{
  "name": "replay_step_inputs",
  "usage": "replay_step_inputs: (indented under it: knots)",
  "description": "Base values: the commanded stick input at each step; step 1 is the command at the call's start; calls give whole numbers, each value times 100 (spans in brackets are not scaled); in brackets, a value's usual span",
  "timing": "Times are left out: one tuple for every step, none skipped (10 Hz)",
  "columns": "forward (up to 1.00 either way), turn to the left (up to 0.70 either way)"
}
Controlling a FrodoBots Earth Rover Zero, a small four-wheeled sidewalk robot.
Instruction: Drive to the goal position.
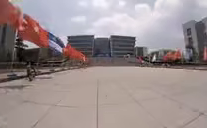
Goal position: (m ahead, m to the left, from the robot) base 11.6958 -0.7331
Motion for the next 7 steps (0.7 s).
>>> replay_step_inputs:
  knots:
    - [100,0]
    - [100,0]
    - [100,0]
    - [100,0]
    - [100,0]
    - [100,0]
    - [100,0]
